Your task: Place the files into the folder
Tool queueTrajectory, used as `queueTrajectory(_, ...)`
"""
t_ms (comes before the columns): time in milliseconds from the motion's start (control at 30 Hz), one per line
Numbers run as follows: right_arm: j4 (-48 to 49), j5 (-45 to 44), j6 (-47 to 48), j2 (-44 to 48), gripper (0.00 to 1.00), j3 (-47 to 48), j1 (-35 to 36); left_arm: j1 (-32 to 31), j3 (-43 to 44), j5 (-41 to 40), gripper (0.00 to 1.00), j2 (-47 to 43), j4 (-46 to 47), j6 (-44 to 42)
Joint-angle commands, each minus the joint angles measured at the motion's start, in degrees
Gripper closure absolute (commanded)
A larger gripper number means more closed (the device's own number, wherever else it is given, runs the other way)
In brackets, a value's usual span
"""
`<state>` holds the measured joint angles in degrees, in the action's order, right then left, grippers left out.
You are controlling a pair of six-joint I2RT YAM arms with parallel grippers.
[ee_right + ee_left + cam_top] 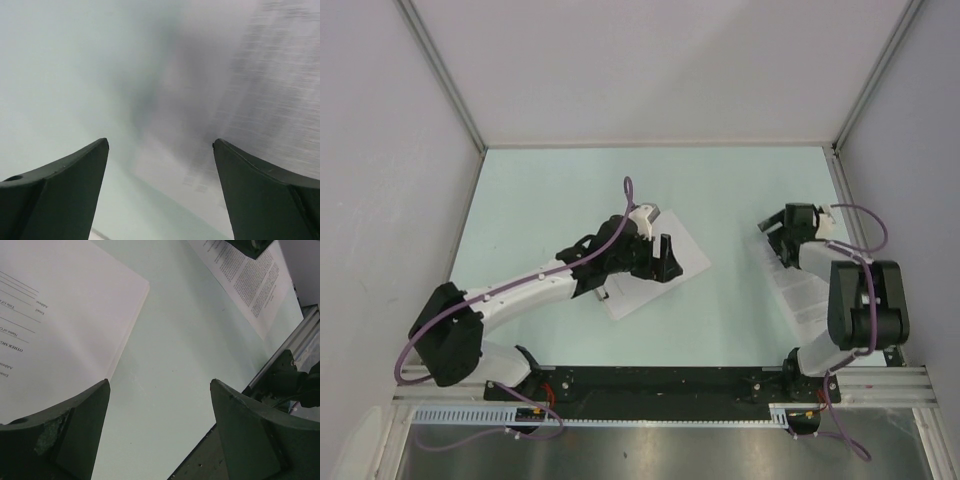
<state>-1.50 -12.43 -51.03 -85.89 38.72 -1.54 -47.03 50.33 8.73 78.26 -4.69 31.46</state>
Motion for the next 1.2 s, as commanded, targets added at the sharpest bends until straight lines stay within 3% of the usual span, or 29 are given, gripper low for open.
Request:
queueTrajectory(0,9.22,18.48,-9.37,-10.25,0.09,7.75,7.16,-0.17,4.25,0.76,0.14,3.03,1.61,0.61)
queueTrajectory(133,-1.46,13.24,0.89,-5.97,0.05,14.54,8.84,-0.26,7.49,3.83,0.14,7.34,4.16,1.67)
queueTrajectory(367,-26.26,-1.19,9.97,6.33,0.02,12.09,-2.66,-1.14,11.46,11.21,0.14,13.06,7.68,2.81)
queueTrajectory(467,-28.65,3.10,12.17,14.15,0.02,4.10,-14.68,-1.93,12.60,12.71,0.14,14.46,7.50,3.34)
queueTrajectory(500,-29.95,3.89,12.87,16.60,0.02,1.91,-22.11,-2.45,12.60,13.24,0.14,14.47,7.67,3.78)
queueTrajectory(600,-31.63,7.58,14.73,24.43,0.02,-3.99,-35.75,-3.59,12.60,14.12,0.14,13.68,7.50,3.70)
queueTrajectory(633,-31.03,10.81,14.38,25.93,0.03,-5.83,-37.03,-3.77,12.52,14.38,0.14,13.50,6.80,3.69)
queueTrajectory(767,-34.36,7.78,11.04,30.77,0.03,-6.63,-39.15,-4.21,12.52,15.08,0.15,11.75,3.21,3.17)
queueTrajectory(1167,-33.31,5.39,9.63,28.23,0.02,-7.78,-42.49,-4.22,8.74,13.15,0.14,5.33,2.14,2.64)
